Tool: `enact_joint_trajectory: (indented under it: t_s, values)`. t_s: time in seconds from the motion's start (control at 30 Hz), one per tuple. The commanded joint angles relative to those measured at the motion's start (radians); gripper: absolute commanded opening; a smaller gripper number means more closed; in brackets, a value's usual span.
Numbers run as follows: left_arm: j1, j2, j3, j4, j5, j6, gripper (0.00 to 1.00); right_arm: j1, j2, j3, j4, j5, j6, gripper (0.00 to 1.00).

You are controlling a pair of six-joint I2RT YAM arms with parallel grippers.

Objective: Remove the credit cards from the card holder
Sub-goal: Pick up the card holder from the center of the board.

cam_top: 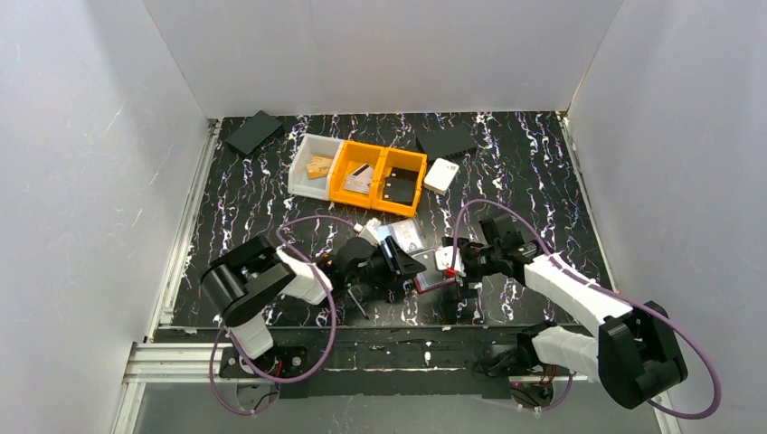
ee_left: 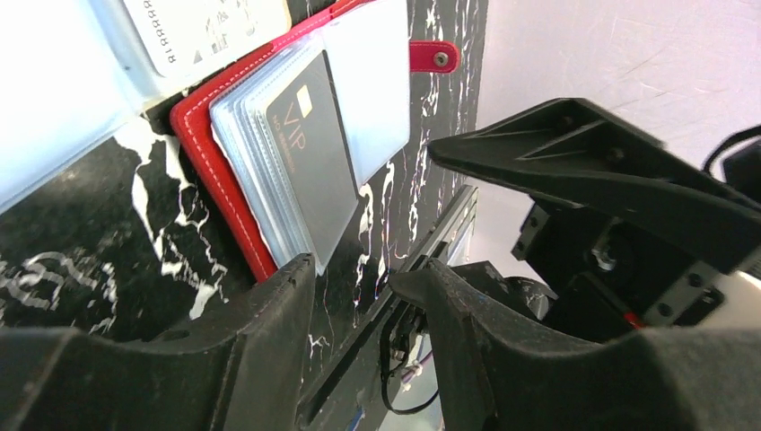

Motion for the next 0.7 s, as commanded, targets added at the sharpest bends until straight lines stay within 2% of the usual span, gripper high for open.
enact_joint_trajectory:
  t_s: [0.0, 0.1, 0.2, 0.27, 0.4, 0.53, 0.67]
  values:
    - [0.009, -0.17, -0.07, -0.05, -0.097, 0.105, 0.47, 0.038, 0.026, -0.009, 0.061, -0.024, -0.026, 0.98]
    - [0.009, -0.318, -0.124, -0.142, -0.171, 0.166, 0.48, 0.059, 0.057, -0.004, 0.104, -0.003, 0.001, 0.98]
    - [0.009, -0.48, -0.158, -0.286, -0.267, 0.242, 0.56, 0.1, 0.087, 0.0, 0.126, 0.046, 0.018, 0.98]
    - [0.009, -0.582, -0.18, -0.352, -0.313, 0.281, 0.66, 0.121, 0.097, -0.006, 0.151, 0.074, 0.036, 0.98]
    - [0.018, -0.718, -0.247, -0.379, -0.375, 0.294, 0.97, 0.142, 0.113, -0.011, 0.196, 0.116, 0.08, 0.98]
    - [0.029, -0.772, -0.29, -0.378, -0.335, 0.264, 0.98, 0.145, 0.119, -0.018, 0.237, 0.142, 0.125, 0.98]
    - [0.031, -0.758, -0.286, -0.377, -0.257, 0.263, 0.98, 0.148, 0.134, -0.022, 0.252, 0.158, 0.138, 0.96]
